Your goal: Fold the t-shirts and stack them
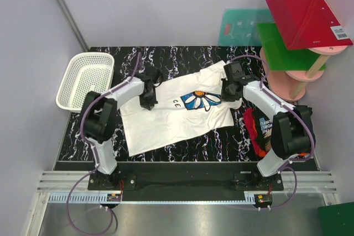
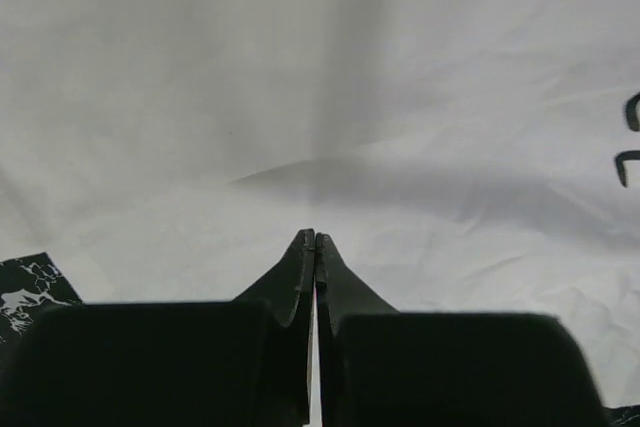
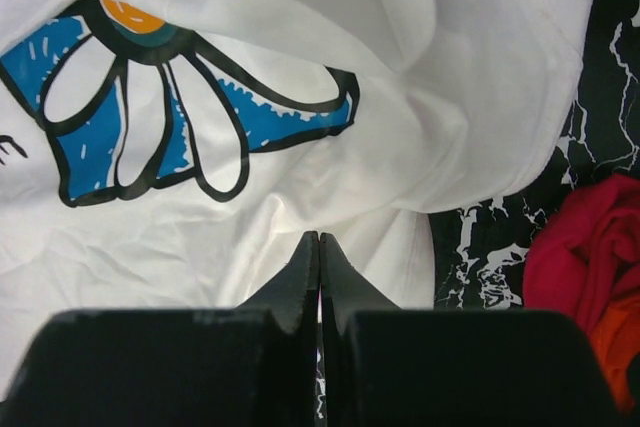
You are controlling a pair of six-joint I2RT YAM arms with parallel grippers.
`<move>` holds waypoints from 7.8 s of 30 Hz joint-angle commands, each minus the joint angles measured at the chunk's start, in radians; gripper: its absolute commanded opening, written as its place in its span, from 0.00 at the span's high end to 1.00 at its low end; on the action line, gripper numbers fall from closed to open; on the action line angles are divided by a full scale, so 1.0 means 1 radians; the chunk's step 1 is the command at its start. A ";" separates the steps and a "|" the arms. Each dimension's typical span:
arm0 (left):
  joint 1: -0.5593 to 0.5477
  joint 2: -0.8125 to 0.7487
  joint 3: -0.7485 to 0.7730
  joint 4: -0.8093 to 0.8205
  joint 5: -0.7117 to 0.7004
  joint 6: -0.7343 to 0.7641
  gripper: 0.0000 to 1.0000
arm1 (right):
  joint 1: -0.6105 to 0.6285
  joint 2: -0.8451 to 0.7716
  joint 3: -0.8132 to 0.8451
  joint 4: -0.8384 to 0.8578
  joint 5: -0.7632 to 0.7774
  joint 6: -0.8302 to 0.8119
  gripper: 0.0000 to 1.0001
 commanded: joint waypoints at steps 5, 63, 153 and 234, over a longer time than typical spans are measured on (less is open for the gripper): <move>0.003 0.246 0.208 -0.198 -0.113 -0.019 1.00 | -0.005 -0.014 -0.032 -0.035 0.050 0.029 1.00; -0.060 0.160 0.308 -0.109 0.023 0.023 1.00 | 0.329 -0.163 -0.362 -0.347 -0.069 0.366 1.00; -0.093 -0.192 0.033 0.164 0.423 0.044 1.00 | 0.288 0.115 0.116 0.006 0.469 0.115 1.00; -0.089 -0.198 -0.235 0.158 0.312 0.010 1.00 | 0.010 0.709 0.767 -0.322 0.113 -0.097 1.00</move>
